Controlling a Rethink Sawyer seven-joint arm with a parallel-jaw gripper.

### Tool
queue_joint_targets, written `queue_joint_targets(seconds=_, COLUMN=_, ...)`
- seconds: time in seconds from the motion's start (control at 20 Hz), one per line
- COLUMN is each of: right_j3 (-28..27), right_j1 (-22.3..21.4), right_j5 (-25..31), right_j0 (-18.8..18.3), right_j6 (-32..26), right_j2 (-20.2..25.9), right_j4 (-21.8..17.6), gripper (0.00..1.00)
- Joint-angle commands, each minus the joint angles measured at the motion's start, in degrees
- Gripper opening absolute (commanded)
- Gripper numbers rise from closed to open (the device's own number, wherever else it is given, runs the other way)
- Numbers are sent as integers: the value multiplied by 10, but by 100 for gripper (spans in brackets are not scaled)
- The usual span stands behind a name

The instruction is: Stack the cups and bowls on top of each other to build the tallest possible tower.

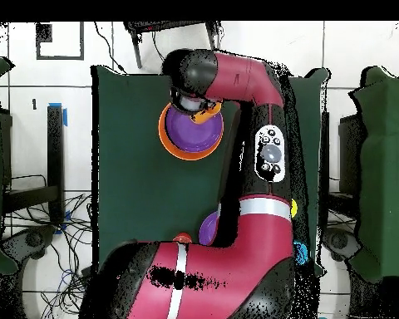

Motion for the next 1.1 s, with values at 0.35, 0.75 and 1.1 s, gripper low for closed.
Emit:
queue_joint_targets(seconds=0.35, right_j3=26, right_j1=21, right_j5=-21, right_j0=15, right_j6=0, right_j2=13, right_j4=-31, gripper=0)
queue_joint_targets(seconds=0.75, right_j3=-67, right_j1=71, right_j5=23, right_j0=31, right_j6=24, right_j2=11, right_j4=-24, gripper=0)
queue_joint_targets(seconds=1.1, right_j3=-94, right_j1=86, right_j5=54, right_j0=48, right_j6=64, right_j2=-3, right_j4=-7, gripper=0)
